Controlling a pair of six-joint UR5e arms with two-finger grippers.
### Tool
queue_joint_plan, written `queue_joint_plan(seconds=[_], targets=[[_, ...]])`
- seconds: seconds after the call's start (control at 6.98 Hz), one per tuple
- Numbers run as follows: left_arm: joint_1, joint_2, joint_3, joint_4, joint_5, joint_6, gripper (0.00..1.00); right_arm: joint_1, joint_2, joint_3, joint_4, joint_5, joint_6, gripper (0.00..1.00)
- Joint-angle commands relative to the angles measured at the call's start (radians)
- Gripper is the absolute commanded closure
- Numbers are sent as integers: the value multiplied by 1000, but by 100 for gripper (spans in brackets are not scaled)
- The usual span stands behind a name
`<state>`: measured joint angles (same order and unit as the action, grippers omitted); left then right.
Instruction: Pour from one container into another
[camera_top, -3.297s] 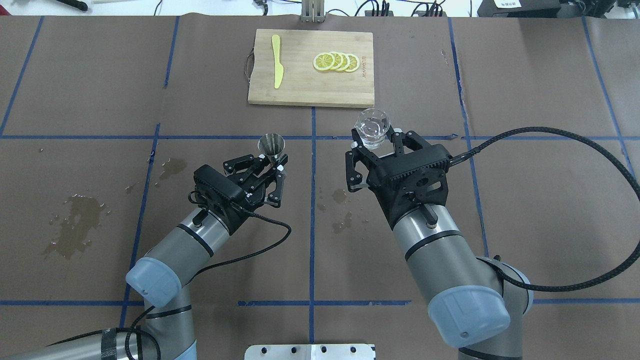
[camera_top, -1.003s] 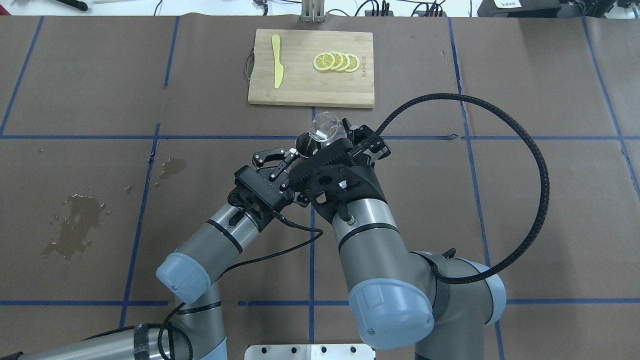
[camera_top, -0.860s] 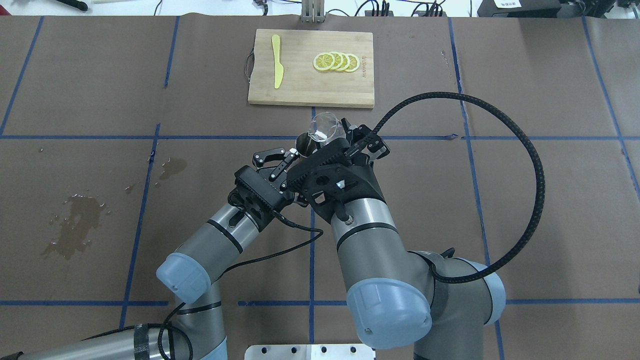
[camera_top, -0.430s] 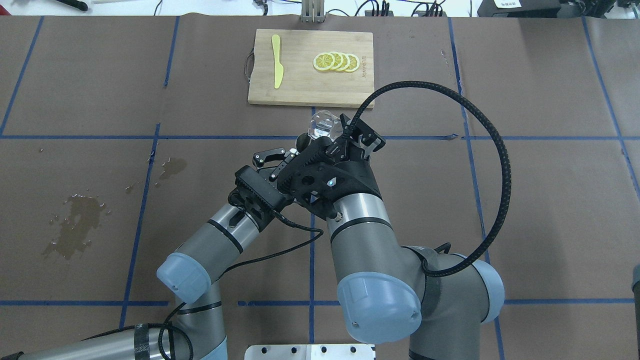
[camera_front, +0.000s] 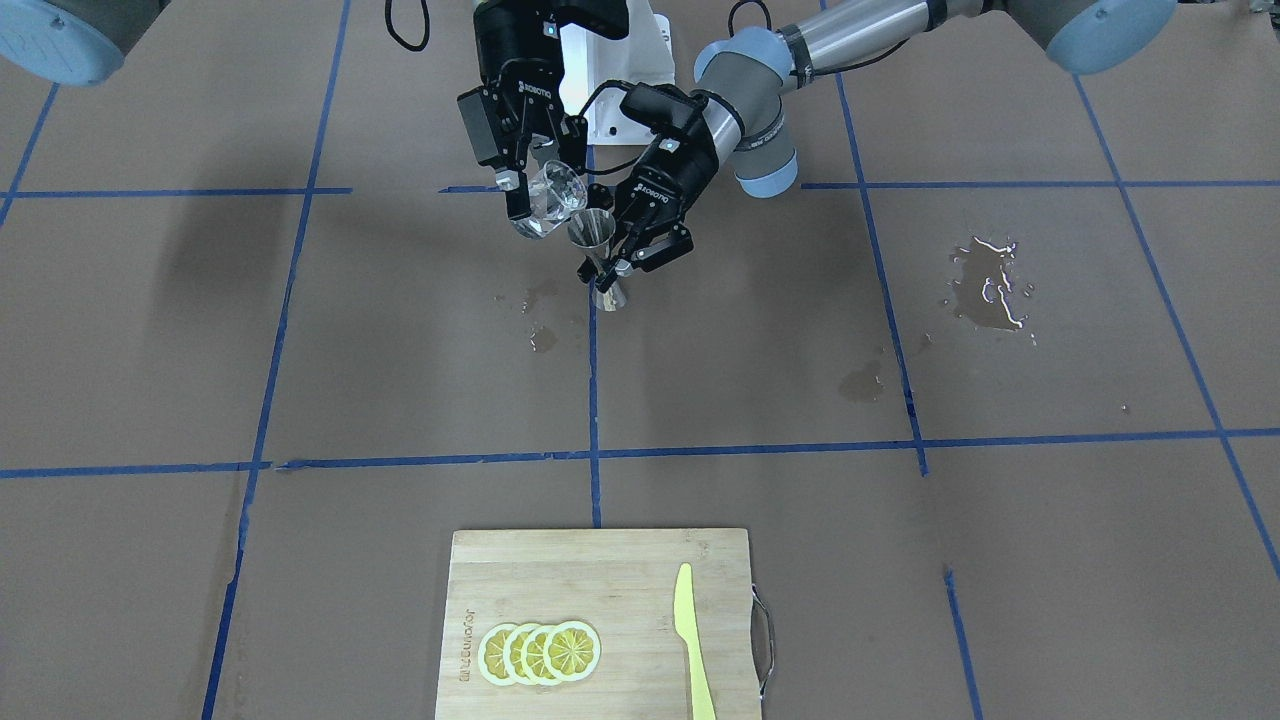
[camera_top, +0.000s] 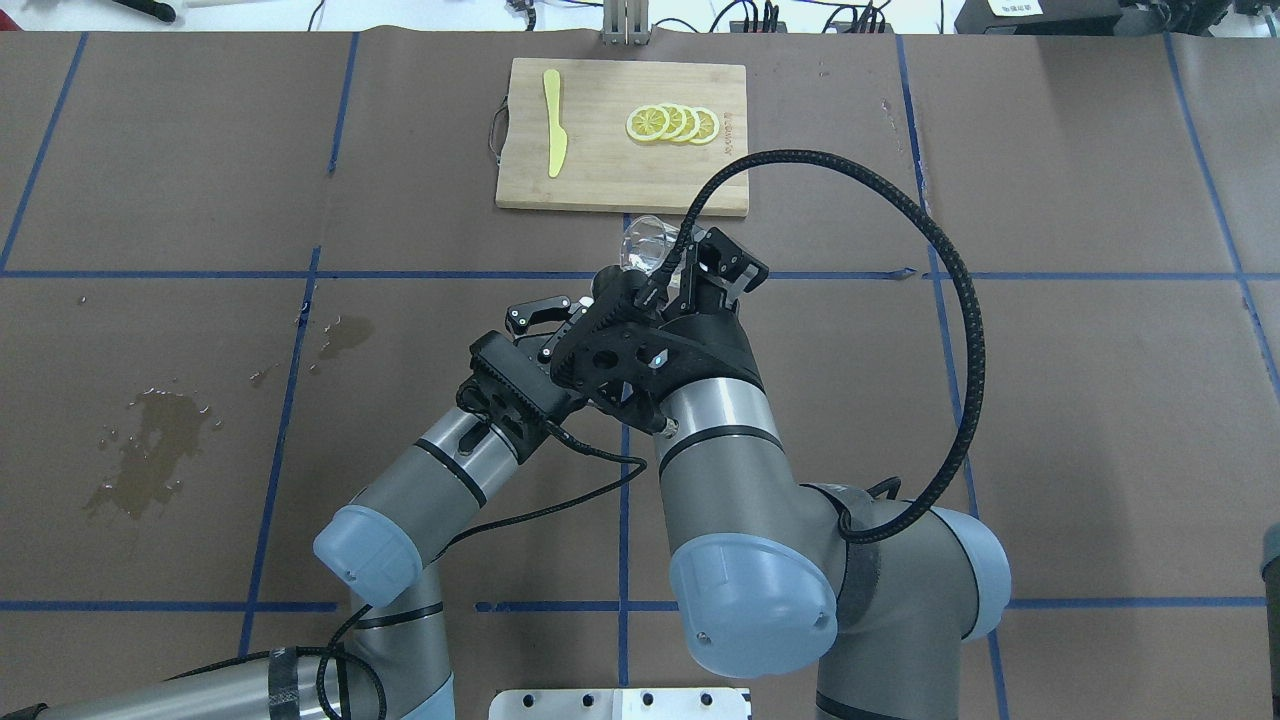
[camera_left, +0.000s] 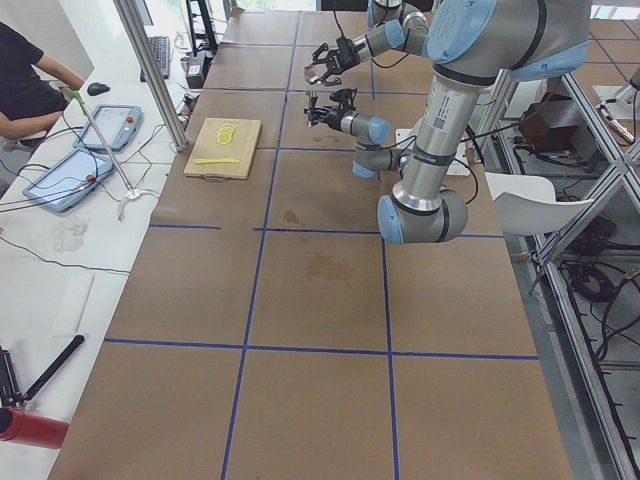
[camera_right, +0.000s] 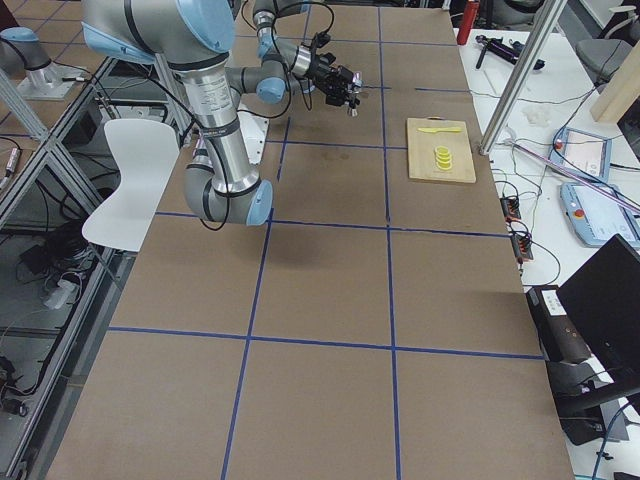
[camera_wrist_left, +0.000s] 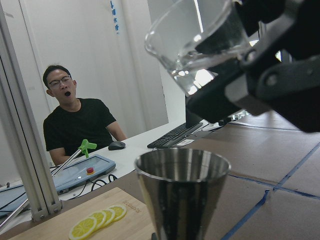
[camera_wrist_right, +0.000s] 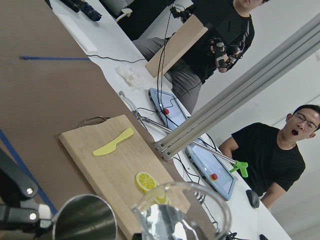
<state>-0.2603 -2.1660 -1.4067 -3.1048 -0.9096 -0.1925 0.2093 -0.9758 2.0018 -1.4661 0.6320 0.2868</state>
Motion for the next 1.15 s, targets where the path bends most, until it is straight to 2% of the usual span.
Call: queue_joint_plan(seconds=[0.0,1.0], targets=[[1,-2,0,0,0,-1,100,12,2,0,-8,17,-52,100],[3,-3,0,0,3,-2,100,12,3,12,-60,20,-178,100]])
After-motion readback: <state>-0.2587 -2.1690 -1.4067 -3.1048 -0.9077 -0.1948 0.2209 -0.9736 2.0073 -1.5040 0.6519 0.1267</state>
